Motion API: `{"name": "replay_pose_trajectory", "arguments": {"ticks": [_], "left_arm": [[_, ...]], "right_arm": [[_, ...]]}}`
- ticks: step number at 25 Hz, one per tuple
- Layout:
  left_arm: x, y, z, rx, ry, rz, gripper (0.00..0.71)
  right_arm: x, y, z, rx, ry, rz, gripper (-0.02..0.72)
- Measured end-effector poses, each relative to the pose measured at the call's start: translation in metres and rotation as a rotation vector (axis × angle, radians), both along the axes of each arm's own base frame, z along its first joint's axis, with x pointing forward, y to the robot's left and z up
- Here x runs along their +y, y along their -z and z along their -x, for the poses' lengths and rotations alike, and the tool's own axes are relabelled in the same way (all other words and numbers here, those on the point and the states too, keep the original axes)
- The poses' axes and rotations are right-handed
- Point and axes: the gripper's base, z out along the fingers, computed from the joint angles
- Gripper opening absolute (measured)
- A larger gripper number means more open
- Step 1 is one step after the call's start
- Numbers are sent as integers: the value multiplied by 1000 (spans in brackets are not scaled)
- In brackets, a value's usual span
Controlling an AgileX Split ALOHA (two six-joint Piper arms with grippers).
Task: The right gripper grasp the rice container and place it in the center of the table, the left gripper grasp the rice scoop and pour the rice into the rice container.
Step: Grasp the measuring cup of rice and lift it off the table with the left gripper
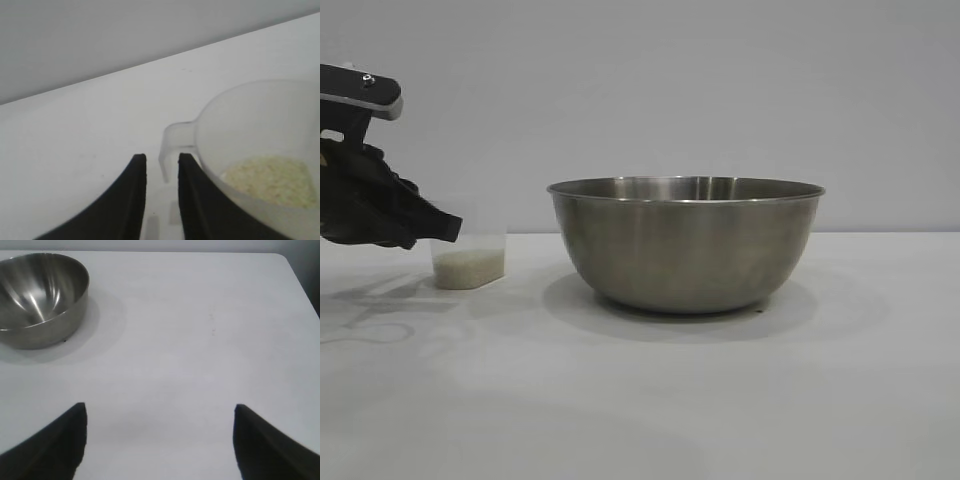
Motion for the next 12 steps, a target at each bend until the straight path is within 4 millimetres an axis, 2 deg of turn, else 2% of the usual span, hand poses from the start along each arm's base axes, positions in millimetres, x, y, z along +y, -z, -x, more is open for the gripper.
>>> {"name": "replay_pose_trajectory", "arguments": {"ticks": [7,9,11,12], "left_arm": [[0,0,0,0,5,-1,157],[0,0,0,0,5,-1,63],[0,0,0,0,5,-1,0],[0,0,0,-3,5,-1,0]], "right_arm": [[0,0,0,0,0,0,514],[0,0,0,0,0,0,514],[0,0,0,0,0,0,514],[0,0,0,0,0,0,514]]}}
